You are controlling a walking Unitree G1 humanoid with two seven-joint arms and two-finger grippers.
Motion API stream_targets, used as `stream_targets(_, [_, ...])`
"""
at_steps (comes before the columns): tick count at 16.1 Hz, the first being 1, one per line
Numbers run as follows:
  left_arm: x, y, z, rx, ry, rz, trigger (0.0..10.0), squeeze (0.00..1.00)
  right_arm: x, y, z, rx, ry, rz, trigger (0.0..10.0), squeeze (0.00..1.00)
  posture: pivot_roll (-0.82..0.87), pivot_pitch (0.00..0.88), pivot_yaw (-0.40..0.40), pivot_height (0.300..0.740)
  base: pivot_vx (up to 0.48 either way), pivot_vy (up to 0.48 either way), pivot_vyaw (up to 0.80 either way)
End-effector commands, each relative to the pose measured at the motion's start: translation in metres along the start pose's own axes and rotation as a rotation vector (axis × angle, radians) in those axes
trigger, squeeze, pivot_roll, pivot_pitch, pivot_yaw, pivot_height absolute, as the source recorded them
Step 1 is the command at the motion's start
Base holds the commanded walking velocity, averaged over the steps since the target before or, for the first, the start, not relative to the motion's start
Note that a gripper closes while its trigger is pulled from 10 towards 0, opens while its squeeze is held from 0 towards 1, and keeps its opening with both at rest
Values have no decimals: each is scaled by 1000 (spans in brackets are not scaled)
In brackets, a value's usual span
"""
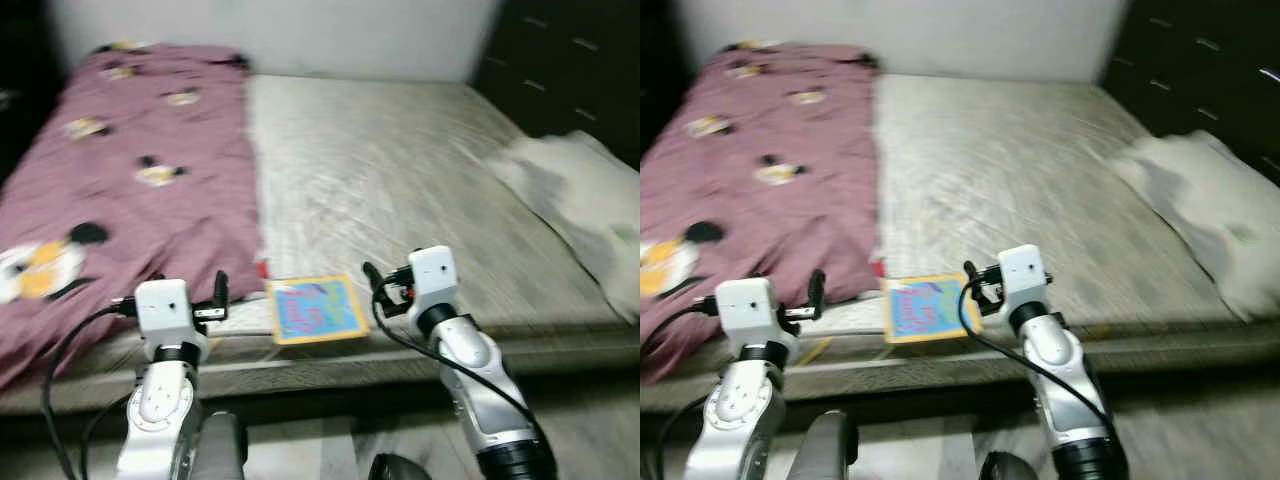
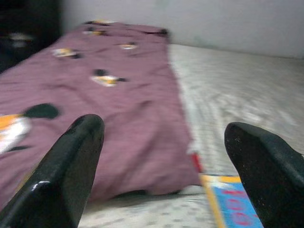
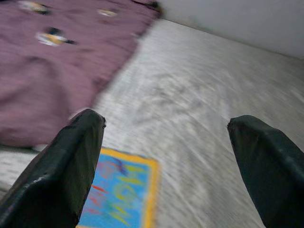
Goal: Clean up the room
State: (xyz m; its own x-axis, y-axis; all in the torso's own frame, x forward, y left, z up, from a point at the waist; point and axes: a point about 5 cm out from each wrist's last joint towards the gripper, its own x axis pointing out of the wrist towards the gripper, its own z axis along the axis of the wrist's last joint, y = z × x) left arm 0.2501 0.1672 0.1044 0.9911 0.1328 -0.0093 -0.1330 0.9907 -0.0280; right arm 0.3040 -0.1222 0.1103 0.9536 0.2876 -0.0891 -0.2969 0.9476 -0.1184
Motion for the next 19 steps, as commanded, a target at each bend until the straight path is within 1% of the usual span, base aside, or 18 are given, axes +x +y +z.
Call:
stream_targets(1, [0, -2, 4, -4, -18, -13, 10000, 0, 0, -3, 3, -9, -17, -5, 10000, 0, 4, 2, -88, 630, 0, 0, 463])
stream_targets(5, [1, -3, 4, -11, -18, -18, 10000, 0, 0, -3, 2, -6, -11, -9, 10000, 0, 3, 0, -87, 630, 0, 0, 0])
stream_targets(12, [1, -5, 4, -20, -21, -23, 10000, 0, 2, -3, 1, 0, -14, -4, 10000, 0, 10, 0, -90, 630, 292, 0, 0])
stream_targets(14, [1, -5, 4, -21, -21, -23, 10000, 0, 2, -2, 1, 3, -14, 2, 10000, 0, 11, 0, -90, 615, 302, 0, 0])
stream_targets(16, [1, -5, 4, -22, -20, -24, 10000, 0, 2, -2, 1, 1, -14, 1, 10000, 0, 11, 0, -90, 590, 302, 0, 0])
stream_targets(19, [0, -5, 4, -28, -22, -22, 10000, 0, 1, -2, 0, -1, -12, -1, 10000, 0, 11, 0, -91, 590, 295, 0, 0])
